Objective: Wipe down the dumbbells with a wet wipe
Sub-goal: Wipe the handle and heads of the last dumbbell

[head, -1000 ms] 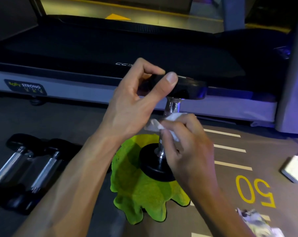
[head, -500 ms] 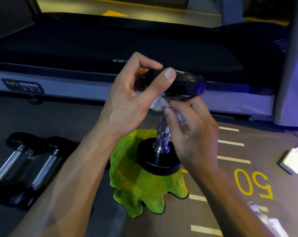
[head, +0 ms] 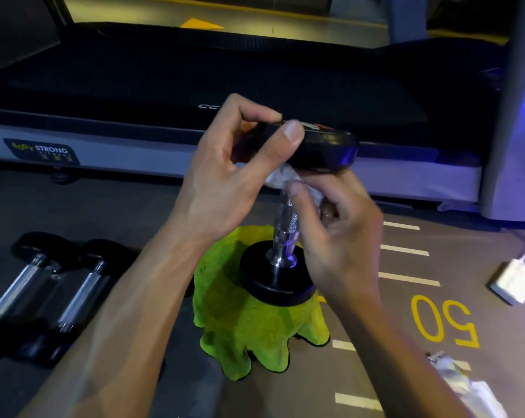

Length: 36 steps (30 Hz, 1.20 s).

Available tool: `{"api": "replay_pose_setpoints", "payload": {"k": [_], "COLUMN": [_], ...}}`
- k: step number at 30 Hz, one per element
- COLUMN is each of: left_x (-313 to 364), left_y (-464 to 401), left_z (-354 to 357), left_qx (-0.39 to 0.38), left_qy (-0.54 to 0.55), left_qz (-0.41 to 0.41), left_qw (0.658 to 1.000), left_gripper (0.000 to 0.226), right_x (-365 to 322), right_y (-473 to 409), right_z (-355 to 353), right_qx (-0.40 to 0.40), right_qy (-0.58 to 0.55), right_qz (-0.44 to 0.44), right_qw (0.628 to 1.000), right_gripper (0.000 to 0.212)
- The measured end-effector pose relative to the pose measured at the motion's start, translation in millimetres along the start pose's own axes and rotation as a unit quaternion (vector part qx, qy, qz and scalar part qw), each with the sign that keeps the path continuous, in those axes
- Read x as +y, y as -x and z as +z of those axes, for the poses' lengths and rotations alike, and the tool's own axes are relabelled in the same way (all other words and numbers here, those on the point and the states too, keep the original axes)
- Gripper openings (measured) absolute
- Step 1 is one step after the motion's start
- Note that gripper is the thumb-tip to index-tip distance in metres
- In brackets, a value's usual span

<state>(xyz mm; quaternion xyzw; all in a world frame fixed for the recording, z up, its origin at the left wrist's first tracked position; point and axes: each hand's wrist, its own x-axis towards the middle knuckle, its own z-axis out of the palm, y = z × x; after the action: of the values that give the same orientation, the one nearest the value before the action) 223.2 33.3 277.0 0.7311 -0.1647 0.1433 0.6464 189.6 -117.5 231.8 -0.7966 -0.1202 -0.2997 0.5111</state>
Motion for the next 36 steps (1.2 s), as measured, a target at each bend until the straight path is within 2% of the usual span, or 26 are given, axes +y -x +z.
{"api": "replay_pose_setpoints", "payload": {"k": [6, 10, 13, 16, 18, 22, 25, 27, 33, 36], "left_x": [-1.1, 1.0, -1.1, -1.8, -0.5, 1.5, 3.3, 3.1, 0.9, 0.2], "left_y": [0.7, -1.2, -0.8, 2.1, 4.2, 5.2, 5.5, 5.3, 7.1, 7.6], "left_z": [-2.8, -1.9, -5.2, -4.5, -3.7, -2.6, -4.0, -3.8, -5.1, -8.3], "left_qx": [-0.01, -0.001, 0.002, -0.001, -0.001, -0.007, -0.001, -0.002, -0.006, -0.007], "left_qy": [0.003, -0.003, -0.001, 0.002, 0.002, -0.008, -0.004, -0.002, 0.006, 0.013], "left_qz": [-0.002, 0.001, -0.001, -0.006, -0.008, -0.005, -0.008, -0.01, -0.009, -0.012], "left_qw": [1.0, 1.0, 1.0, 1.0, 1.0, 1.0, 1.0, 1.0, 1.0, 1.0], "left_gripper": [0.031, 0.029, 0.027, 0.028, 0.029, 0.029, 0.028, 0.027, 0.029, 0.029], "right_x": [3.5, -7.6, -7.6, -1.3, 0.2, -8.1, -7.0, 0.2, -11.2, -5.5], "right_y": [24.8, -6.0, 9.2, 38.6, 35.1, 1.1, 6.1, 20.5, 35.1, 31.4], "right_z": [-5.0, -6.3, -7.7, -12.4, -14.5, -22.9, -19.7, -14.9, -18.4, -35.6], "right_qx": [-0.076, -0.023, -0.055, -0.129, -0.139, -0.068, -0.109, -0.147, -0.248, -0.304], "right_qy": [-0.058, -0.095, -0.117, -0.059, -0.038, 0.034, 0.112, 0.17, 0.262, 0.235], "right_qz": [0.088, 0.084, 0.126, 0.162, 0.156, 0.034, -0.019, -0.039, -0.017, 0.046], "right_qw": [0.992, 0.992, 0.984, 0.976, 0.977, 0.997, 0.988, 0.974, 0.933, 0.922], "right_gripper": [0.011, 0.01, 0.015, 0.019, 0.014, 0.008, 0.013, 0.006, 0.007, 0.009]}}
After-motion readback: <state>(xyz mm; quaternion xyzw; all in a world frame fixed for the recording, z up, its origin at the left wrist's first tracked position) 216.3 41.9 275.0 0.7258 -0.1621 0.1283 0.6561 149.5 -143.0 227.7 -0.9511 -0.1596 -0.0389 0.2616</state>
